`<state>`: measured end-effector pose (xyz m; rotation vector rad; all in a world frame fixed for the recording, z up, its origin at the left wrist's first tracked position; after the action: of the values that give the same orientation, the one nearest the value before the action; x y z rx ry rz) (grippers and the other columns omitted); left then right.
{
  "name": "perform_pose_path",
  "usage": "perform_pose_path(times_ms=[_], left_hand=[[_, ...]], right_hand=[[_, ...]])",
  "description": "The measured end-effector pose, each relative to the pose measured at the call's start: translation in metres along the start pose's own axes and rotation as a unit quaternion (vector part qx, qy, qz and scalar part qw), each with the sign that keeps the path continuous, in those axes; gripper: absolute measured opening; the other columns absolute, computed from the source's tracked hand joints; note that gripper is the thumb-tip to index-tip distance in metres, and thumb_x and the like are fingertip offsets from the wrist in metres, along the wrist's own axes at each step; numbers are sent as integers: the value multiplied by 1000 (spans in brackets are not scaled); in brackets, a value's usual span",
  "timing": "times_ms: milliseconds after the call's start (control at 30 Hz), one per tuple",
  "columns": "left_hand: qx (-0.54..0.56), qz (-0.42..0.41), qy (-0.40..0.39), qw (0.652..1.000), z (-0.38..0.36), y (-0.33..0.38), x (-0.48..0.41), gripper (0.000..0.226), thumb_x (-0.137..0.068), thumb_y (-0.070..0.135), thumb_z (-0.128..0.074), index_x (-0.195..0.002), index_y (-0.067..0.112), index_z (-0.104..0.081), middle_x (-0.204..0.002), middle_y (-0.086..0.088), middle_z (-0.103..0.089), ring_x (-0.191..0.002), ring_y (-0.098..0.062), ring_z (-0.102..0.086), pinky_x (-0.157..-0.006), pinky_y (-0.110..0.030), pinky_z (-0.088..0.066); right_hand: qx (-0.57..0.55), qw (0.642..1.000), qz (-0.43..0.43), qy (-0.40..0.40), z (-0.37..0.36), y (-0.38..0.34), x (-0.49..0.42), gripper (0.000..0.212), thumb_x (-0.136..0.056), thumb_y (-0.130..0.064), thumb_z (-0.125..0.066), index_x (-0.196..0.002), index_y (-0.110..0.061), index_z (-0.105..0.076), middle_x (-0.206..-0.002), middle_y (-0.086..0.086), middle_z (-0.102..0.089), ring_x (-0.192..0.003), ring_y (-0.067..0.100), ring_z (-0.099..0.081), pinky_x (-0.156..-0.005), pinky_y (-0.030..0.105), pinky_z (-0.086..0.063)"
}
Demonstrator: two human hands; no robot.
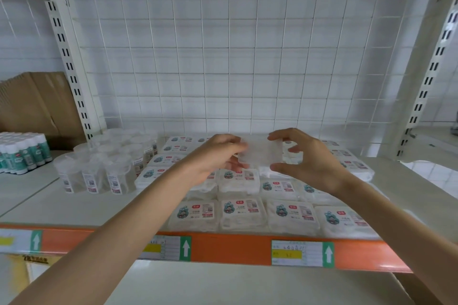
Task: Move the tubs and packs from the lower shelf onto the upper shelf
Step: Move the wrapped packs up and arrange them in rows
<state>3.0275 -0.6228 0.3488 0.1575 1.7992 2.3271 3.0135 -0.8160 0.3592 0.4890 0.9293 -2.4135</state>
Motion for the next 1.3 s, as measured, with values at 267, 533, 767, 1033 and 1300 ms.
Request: perform_pose_path(times_ms=[267,533,767,1033,1300], left_hand=[[62,-21,16,998,2,-2,4,32,-93,10,-66,-123,7,-59,-110,-15,-71,-91,-30,-72,-79,-35,-60],[35,-23,16,999,6,-3,9,31,-98,33,-58,-121,13,-62,-107,-5,-73,-93,-21,-72,-79,-32,-56],[22,53,55,997,16,-9,15,50,-101,52,-39,-106,8,-62,-98,-15,-70,-72,-23,-67,-65,-32,-54],[152,35,20,988,10,-6,13,17,-95,13,-62,-109,6,-67,-101,-12,-73,-80,-20,-71,-64,-24,-58],[143,-56,37,988,12,-7,13,36,-87,-3,-66,-120,11,-64,-112,-10,-70,-96,-20,-72,-77,-28,-58]], right_hand=[[-245,952,-184,25,-7,19,6,49,-86,-43,-68,-127,-18,-61,-111,-8,-70,-101,7,-65,-89,26,-52],[-308,941,-137,18,-10,12,8,20,-91,-26,-67,-109,-20,-72,-95,2,-75,-87,15,-68,-83,35,-48],[-273,960,-28,49,-8,-2,11,31,-82,-10,-75,-112,-18,-71,-104,-3,-74,-98,15,-69,-84,30,-54],[-112,987,46,102,-5,-11,19,38,-83,-16,-76,-110,-42,-69,-126,-23,-61,-118,-4,-55,-94,17,-45],[-281,956,-79,38,-10,-1,17,28,-95,-17,-61,-120,-30,-63,-117,-14,-68,-106,-1,-62,-91,27,-50]])
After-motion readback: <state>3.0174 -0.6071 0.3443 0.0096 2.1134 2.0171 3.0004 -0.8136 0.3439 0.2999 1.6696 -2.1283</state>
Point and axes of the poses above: each hand's wrist, its own x-axis away from the middle knuckle, its own z-axis out of the back of the hand, y = z × x, the point moved 5 cm from there along -x, towards the middle knuckle
